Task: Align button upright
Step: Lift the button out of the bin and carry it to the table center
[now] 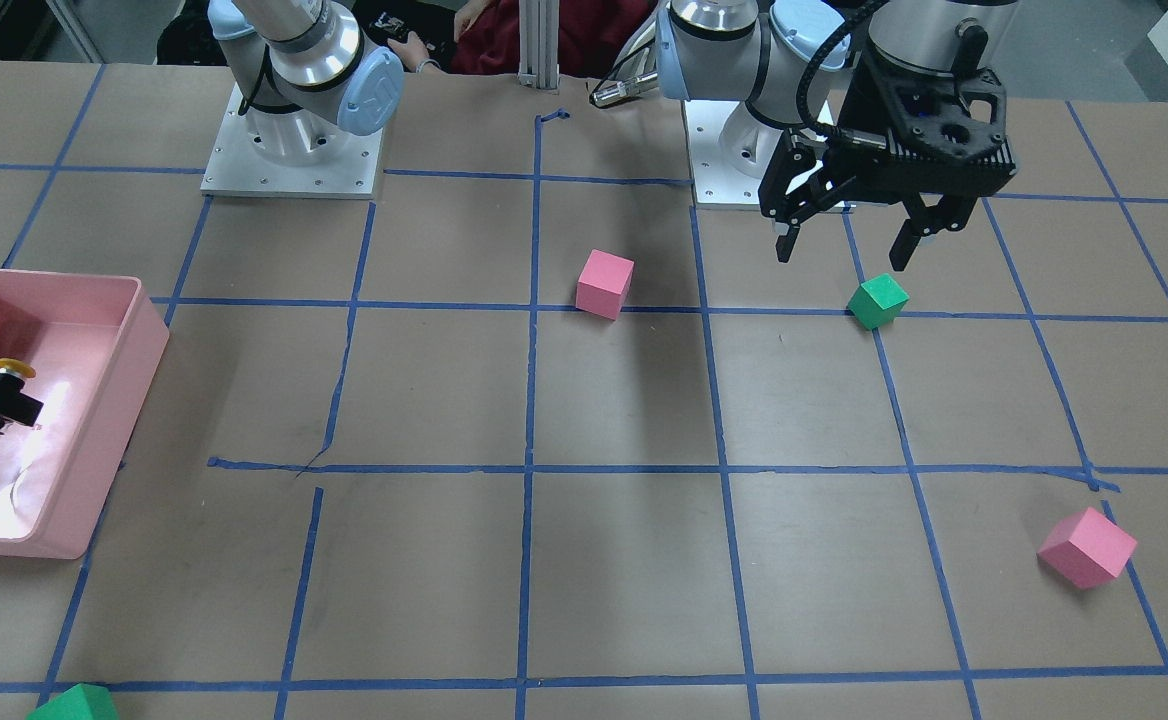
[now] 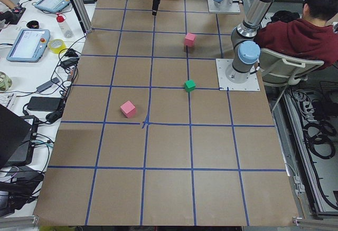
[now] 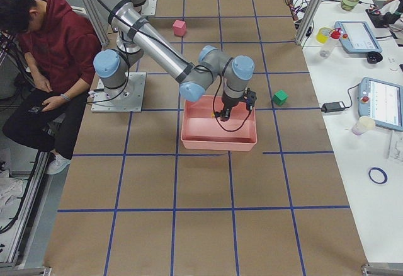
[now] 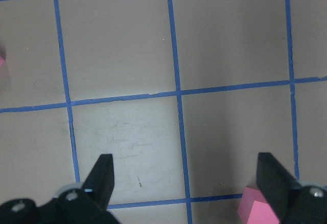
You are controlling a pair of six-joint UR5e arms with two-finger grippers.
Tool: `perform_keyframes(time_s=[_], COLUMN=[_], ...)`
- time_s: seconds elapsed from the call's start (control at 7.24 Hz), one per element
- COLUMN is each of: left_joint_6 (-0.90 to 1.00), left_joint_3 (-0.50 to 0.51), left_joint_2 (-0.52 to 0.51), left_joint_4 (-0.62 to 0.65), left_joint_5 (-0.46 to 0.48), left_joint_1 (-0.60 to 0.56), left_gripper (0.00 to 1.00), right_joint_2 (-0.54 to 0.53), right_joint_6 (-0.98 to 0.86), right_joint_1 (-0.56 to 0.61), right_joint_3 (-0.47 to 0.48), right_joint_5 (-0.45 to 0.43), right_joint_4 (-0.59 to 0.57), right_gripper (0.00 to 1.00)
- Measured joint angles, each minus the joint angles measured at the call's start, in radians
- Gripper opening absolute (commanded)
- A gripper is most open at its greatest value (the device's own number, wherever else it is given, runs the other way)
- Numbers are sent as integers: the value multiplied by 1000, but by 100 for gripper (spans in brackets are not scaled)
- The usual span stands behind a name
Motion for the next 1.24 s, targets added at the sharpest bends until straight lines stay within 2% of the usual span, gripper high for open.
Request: perform_keyframes(time_s=[0.14, 0.41, 0.69, 0.97, 1.24], left_joint_6=[0, 0, 0, 0, 1], left_joint_3=[0, 0, 0, 0, -1], left_joint_2=[0, 0, -1, -1, -1], left_joint_4=[0, 0, 0, 0, 0], left_joint_5=[0, 0, 0, 1, 2], left_joint_1=[0, -1, -1, -1, -1], left_gripper=[100, 100, 100, 100, 100], right_joint_2=[-23, -38, -23, 63, 143], right_joint_6=[0, 60, 250, 466, 549], right_joint_1=[34, 178, 366, 533, 623], right_joint_3=[-46, -113, -129, -137, -140], right_joint_5=[3, 6, 55, 113, 165], right_joint_4=[22, 45, 40, -51, -143], right_gripper=[0, 0, 0, 0, 0])
